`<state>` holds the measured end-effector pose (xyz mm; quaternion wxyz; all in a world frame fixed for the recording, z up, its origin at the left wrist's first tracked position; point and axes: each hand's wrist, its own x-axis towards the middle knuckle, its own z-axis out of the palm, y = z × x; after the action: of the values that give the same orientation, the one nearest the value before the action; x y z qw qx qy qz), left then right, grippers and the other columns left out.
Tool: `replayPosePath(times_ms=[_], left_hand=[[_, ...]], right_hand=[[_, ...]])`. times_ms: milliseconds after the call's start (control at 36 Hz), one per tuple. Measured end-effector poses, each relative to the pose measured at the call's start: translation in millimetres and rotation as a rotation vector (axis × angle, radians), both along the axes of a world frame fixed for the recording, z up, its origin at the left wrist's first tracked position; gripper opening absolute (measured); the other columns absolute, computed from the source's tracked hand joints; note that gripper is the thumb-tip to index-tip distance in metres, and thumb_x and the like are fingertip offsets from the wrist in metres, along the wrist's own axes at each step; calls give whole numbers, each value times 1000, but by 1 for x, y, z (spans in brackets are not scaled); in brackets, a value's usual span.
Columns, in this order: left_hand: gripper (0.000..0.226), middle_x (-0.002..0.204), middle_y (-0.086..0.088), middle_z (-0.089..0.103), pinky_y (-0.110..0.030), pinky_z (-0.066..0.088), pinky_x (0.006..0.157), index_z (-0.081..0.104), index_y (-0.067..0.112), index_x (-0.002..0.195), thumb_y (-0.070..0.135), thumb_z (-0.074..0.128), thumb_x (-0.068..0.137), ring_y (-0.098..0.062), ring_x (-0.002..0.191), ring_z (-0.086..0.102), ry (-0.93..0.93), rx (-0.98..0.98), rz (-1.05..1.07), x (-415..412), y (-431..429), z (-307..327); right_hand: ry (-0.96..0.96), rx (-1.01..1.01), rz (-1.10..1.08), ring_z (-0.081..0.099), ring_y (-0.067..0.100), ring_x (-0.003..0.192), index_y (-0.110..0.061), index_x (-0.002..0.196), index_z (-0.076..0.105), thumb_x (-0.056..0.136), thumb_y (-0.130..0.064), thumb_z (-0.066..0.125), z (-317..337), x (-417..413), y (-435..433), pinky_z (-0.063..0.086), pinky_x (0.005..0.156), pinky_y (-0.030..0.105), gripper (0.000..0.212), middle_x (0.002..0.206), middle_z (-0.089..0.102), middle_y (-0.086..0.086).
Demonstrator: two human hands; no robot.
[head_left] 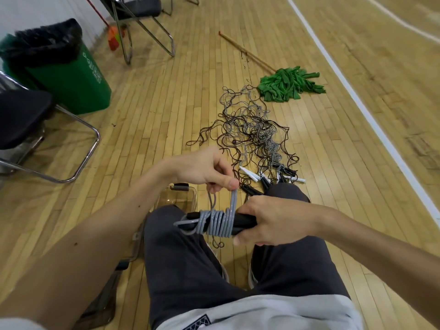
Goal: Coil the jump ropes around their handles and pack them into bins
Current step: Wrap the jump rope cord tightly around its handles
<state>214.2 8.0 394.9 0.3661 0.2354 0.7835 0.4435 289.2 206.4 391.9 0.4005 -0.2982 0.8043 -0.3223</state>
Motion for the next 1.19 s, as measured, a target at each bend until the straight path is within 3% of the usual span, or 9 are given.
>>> replayPosePath(times_ms=[194,278,361,444,528,611,694,889,1194], left_hand=[[28,56,-7,54,-18,43,52,75,19,68,47,77,73,-12,50,48,-138,164,61,11,6,-27],[34,55,5,56,-14,39,48,73,26,66,58,74,75,-7,47,48,-224,172,100,13,9,-35],[22,48,12,58,-13,45,51,69,33,63,29,71,85,0,42,53,-163,212,163,10,-8,-63],[29,39,5,57,-23,57,68,53,17,76,16,81,82,-3,38,56,-71,91,620,9,-32,-88],[17,66,1,61,-25,53,72,52,11,82,9,57,98,-8,62,56,-199,9,502,31,-25,-83],[32,57,1,44,-16,38,50,49,8,76,0,35,104,-5,47,39,-340,115,415,37,-4,-54],[22,63,-3,45,-17,37,47,54,3,91,4,37,105,-7,47,37,-286,205,387,41,-3,-54],[42,48,4,36,-22,37,48,53,12,70,42,44,99,-14,42,36,-313,242,406,53,2,-57],[46,51,2,28,-22,26,44,56,12,79,47,39,105,-13,40,27,-306,136,386,64,10,-64]], right_hand=[[-58,-124,-12,47,10,46,-21,76,55,97,-22,66,0,2,1,38,51,20,24,55,53,-6],[-98,-186,-71,45,12,45,-7,79,56,97,-19,67,1,-1,5,38,50,24,24,54,52,-6],[-106,-244,-139,46,19,47,-9,76,58,97,-19,67,0,-5,8,39,50,31,24,54,52,1],[-117,-289,-198,47,24,50,-10,81,61,96,-22,69,-3,-8,11,40,54,33,20,57,53,8],[-154,-331,-225,48,21,53,-4,92,65,95,-15,68,-5,-11,13,42,58,31,11,60,52,8],[-231,-371,-254,45,15,53,0,103,62,95,-1,62,-6,-14,17,43,57,24,8,61,50,3],[-308,-388,-297,47,12,57,3,112,59,97,0,60,-7,-17,22,44,56,20,16,65,51,1],[-273,-419,-456,48,7,52,4,100,55,99,-8,59,-14,-25,27,41,51,16,13,64,54,-1],[-23,-190,-692,56,6,51,-7,90,63,96,-19,67,-45,-38,33,44,53,17,14,60,67,-7]])
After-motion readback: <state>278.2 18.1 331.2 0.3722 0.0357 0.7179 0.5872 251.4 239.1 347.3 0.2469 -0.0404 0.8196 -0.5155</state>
